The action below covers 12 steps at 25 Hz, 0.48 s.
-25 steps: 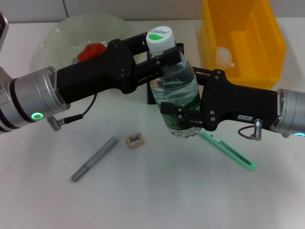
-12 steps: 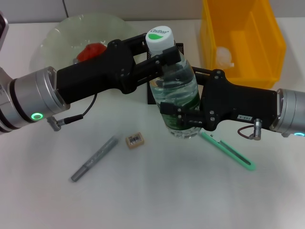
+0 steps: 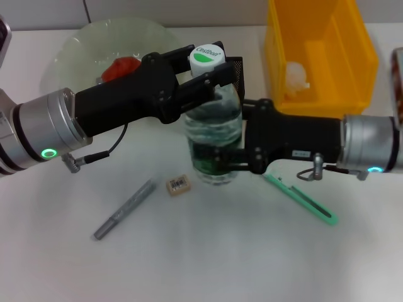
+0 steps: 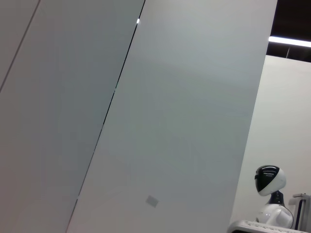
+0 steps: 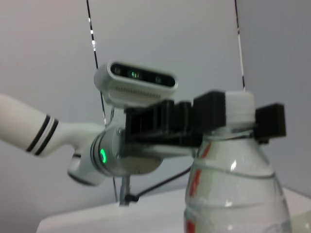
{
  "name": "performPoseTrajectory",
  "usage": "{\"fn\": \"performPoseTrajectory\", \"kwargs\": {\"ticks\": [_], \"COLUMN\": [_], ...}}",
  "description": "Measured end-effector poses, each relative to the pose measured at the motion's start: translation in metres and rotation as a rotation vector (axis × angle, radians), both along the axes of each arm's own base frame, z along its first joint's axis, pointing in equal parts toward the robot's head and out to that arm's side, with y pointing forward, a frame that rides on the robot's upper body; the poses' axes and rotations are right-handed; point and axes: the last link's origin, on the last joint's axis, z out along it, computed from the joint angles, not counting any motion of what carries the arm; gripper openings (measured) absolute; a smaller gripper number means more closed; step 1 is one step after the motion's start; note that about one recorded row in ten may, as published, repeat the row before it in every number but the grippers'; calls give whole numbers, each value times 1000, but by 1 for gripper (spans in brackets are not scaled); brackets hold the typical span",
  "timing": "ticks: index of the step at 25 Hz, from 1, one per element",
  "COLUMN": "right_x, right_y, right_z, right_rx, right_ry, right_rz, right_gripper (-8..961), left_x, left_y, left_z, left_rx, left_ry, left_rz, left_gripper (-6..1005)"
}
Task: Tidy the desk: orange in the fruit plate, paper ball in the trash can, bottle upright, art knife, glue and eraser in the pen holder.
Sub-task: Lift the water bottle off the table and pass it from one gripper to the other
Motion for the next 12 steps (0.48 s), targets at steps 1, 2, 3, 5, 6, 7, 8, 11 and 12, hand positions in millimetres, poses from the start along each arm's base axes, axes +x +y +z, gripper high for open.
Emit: {"fn": "performPoseTrajectory", "kwargs": {"ticks": [1,2,3,5,6,7,8,11,12], "right_x": [0,0,-1,-1,0,0,0,2,2], "right_y": [-1,-1,-2,-2,-2,-2,-1,-1,-1], "right_z": [-3,-3,-3,-4,-3,-3,-3,-2,-2], "right_rx": [-2,-2,-3,-3,-1,-1,1,13,13], "right_ry": [-9,-9,-10,-11,-10,-10,-9,-8,-8], "right_rz": [9,9,12,13,11,11,8,8,8], "right_gripper": [743,752,761,777,786,794,802,826,835], "left_x": [0,0,0,0,0,0,-1,-1,-1], "left_y": [0,0,0,0,0,0,0,0,0], "left_z": [0,0,0,1,1,1,1,2,2], "left_rx": [0,0,1,3,5,5,6,9,9], "left_ry": [-1,-1,-3,-5,-6,-6,-7,-10,-10], "left_rz": [0,0,0,1,4,4,6,8,8], "left_gripper": [467,466,466,459,455,455,455,455,455]}}
